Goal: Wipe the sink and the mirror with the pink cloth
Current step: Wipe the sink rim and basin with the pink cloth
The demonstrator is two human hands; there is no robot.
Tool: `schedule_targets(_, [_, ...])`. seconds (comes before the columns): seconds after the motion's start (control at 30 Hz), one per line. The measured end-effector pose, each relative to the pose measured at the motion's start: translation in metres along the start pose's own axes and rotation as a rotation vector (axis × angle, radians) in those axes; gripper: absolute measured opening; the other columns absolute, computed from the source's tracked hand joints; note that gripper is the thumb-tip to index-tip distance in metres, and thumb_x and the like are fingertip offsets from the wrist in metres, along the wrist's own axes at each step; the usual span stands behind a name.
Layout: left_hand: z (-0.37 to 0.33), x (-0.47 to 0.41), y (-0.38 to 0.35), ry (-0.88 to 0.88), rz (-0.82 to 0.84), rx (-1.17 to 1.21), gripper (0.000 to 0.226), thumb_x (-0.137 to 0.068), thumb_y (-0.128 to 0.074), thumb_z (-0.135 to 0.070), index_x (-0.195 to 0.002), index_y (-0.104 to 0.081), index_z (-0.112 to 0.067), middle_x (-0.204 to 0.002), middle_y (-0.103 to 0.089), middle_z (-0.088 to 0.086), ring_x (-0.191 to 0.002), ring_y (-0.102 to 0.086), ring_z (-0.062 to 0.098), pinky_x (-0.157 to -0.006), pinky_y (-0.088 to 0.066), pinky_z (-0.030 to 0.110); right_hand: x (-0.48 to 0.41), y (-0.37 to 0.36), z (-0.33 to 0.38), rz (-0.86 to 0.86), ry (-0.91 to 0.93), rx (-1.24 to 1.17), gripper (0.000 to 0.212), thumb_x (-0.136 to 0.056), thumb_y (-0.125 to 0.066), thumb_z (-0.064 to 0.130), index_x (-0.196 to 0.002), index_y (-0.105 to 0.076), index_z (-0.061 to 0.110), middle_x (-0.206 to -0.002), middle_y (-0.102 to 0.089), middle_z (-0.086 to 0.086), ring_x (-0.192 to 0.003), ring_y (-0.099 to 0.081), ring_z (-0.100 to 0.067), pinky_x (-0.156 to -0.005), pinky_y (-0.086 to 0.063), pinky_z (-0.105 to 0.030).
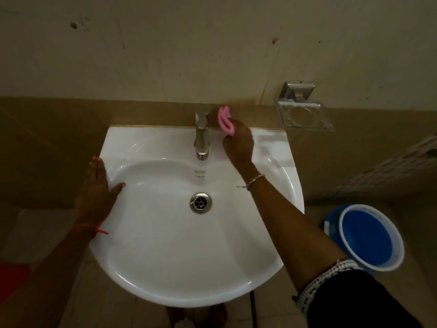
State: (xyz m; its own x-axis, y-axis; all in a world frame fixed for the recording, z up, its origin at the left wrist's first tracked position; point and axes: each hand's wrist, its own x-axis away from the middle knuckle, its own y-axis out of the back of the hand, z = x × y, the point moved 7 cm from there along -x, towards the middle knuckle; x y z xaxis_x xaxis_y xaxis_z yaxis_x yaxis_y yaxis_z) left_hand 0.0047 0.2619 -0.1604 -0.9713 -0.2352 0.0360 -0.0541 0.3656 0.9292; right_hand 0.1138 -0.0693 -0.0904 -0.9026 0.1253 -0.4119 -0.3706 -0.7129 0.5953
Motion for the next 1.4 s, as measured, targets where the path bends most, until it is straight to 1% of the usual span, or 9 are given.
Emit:
schedule_targets(0.27, [-0.004, 0.001, 0.001, 0.004, -0.015, 0.006, 0.080, -0.087, -0.059, -0.022, -0.144, -0.010, 0.005, -0.154, -0.012, 0.024, -0.144, -0.011, 0.036, -0.116, -0.015, 0.046, 0.007, -0.026, 0.023, 0.161, 0.397, 0.234, 0.026, -0.075, -0.051, -0.009, -0.093, -0.068, -0.003, -0.091, -0.071, -0.022, -0.083, -0.067, -0.038, -0.074, -0.055, -0.043])
schedule_targets(0.57, [0.000, 0.001, 0.001, 0.007, -0.007, -0.019, 0.081, -0.087, -0.059, -0.025, -0.145, -0.010, 0.003, -0.154, -0.013, 0.023, -0.143, -0.015, 0.037, -0.114, -0.021, 0.050, 0.019, -0.031, -0.004, 0.370, 0.604, 0.608, 0.051, -0.065, -0.075, 0.000, -0.114, -0.060, 0.002, -0.109, -0.067, -0.018, -0.103, -0.062, -0.035, -0.085, -0.052, -0.046])
schedule_targets(0.77, [0.000, 0.003, 0.000, 0.020, 0.004, 0.007, 0.080, -0.088, -0.058, -0.025, -0.145, -0.009, 0.001, -0.155, -0.010, 0.022, -0.143, -0.013, 0.037, -0.115, -0.019, 0.051, 0.008, 0.006, -0.040, 0.305, 0.413, 0.592, 0.046, -0.069, -0.073, 0.000, -0.113, -0.060, 0.001, -0.107, -0.068, -0.020, -0.097, -0.066, -0.033, -0.085, -0.052, -0.046])
schedule_targets(0.83, [-0.003, 0.003, 0.000, 0.015, 0.003, 0.011, 0.080, -0.088, -0.057, -0.024, -0.145, -0.008, 0.002, -0.155, -0.010, 0.022, -0.143, -0.012, 0.037, -0.115, -0.018, 0.051, 0.000, 0.029, -0.054, 0.228, 0.364, 0.598, 0.028, -0.081, -0.060, 0.009, -0.107, -0.063, 0.000, -0.097, -0.070, -0.021, -0.086, -0.068, -0.033, -0.079, -0.055, -0.044])
schedule_targets(0.93, [-0.003, 0.004, 0.002, 0.008, -0.002, -0.010, 0.080, -0.087, -0.058, -0.023, -0.144, -0.010, 0.004, -0.154, -0.012, 0.024, -0.143, -0.013, 0.038, -0.115, -0.018, 0.051, -0.004, 0.052, -0.054, 0.196, 0.292, 0.455, 0.051, -0.089, -0.029, 0.035, -0.095, -0.068, 0.002, -0.085, -0.073, -0.019, -0.073, -0.069, -0.030, -0.070, -0.057, -0.042])
schedule_targets(1.1, [-0.003, 0.003, 0.003, 0.005, 0.000, -0.017, 0.079, -0.087, -0.058, -0.024, -0.144, -0.010, 0.004, -0.154, -0.012, 0.024, -0.143, -0.014, 0.038, -0.115, -0.018, 0.050, 0.000, 0.052, -0.073, 0.108, 0.126, 0.332, 0.026, -0.086, -0.049, 0.012, -0.097, -0.066, -0.003, -0.091, -0.071, -0.022, -0.082, -0.069, -0.035, -0.077, -0.055, -0.047])
schedule_targets(1.2, [-0.001, 0.002, 0.002, 0.012, 0.010, -0.023, 0.080, -0.087, -0.058, -0.025, -0.145, -0.010, 0.003, -0.154, -0.012, 0.023, -0.142, -0.016, 0.039, -0.114, -0.021, 0.052, -0.009, 0.066, -0.117, -0.029, -0.293, -0.103, 0.015, -0.087, -0.053, 0.009, -0.092, -0.064, 0.001, -0.090, -0.070, -0.018, -0.084, -0.068, -0.030, -0.081, -0.056, -0.038])
schedule_targets(1.27, [0.000, 0.002, 0.001, 0.022, 0.019, -0.024, 0.081, -0.088, -0.058, -0.026, -0.145, -0.008, 0.001, -0.155, -0.010, 0.022, -0.142, -0.016, 0.039, -0.114, -0.021, 0.052, -0.004, 0.078, -0.146, 0.012, -0.449, 0.046, 0.017, -0.089, -0.052, 0.019, -0.090, -0.066, 0.010, -0.091, -0.066, -0.009, -0.083, -0.064, -0.024, -0.071, -0.052, -0.027])
schedule_targets(1.4, [-0.004, 0.002, 0.002, 0.025, 0.012, 0.002, 0.081, -0.088, -0.057, -0.025, -0.145, -0.007, 0.002, -0.155, -0.009, 0.022, -0.143, -0.010, 0.036, -0.117, -0.015, 0.047, 0.038, 0.108, -0.187, 0.089, -0.555, 0.190, 0.028, -0.091, -0.048, 0.024, -0.082, -0.068, 0.007, -0.087, -0.068, -0.021, -0.079, -0.063, -0.031, -0.074, -0.053, -0.042])
